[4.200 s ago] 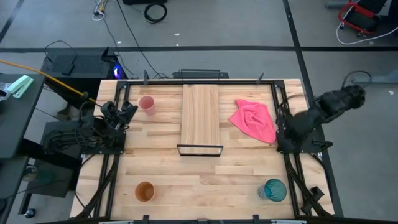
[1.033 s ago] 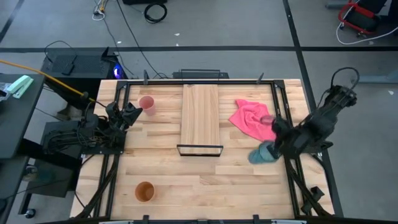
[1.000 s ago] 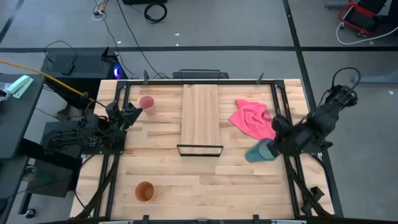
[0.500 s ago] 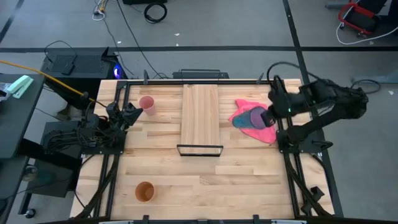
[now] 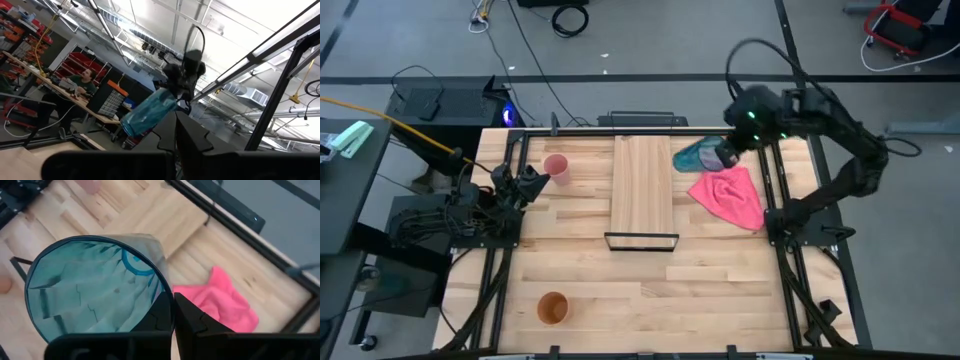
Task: Stack small to large cups/mugs on shelf
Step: Put the blue cup on the shelf
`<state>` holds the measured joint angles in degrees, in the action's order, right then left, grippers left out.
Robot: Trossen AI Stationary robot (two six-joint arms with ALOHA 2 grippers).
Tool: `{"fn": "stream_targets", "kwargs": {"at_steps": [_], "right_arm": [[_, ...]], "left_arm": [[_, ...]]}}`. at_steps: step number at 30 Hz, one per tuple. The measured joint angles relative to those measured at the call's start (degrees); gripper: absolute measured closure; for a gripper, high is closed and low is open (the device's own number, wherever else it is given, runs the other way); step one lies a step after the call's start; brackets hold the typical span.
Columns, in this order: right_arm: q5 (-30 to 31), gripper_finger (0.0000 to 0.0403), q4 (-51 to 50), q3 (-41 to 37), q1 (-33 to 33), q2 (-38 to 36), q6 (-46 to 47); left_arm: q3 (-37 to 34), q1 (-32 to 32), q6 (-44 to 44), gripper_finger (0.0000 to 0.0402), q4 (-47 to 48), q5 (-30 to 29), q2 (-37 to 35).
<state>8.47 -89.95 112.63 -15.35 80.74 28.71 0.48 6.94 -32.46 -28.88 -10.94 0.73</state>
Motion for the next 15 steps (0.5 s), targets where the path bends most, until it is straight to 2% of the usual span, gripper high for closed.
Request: {"fn": "stream_targets", "kwargs": {"at_steps": [7,15], "right_arm": [[-6.98,0.0398,-0.04,8.61,-4.81,9.83,-8.46],[-11.72,0.0398,-0.09,11.31,-5.62,18.48,-12.29]], "left_arm": [[0.01,0.00,0.01,0.0381,0.00,0.00,0.00],[-0.01,0.00,0.48,0.0389,0.09,0.00,0.00]]}}
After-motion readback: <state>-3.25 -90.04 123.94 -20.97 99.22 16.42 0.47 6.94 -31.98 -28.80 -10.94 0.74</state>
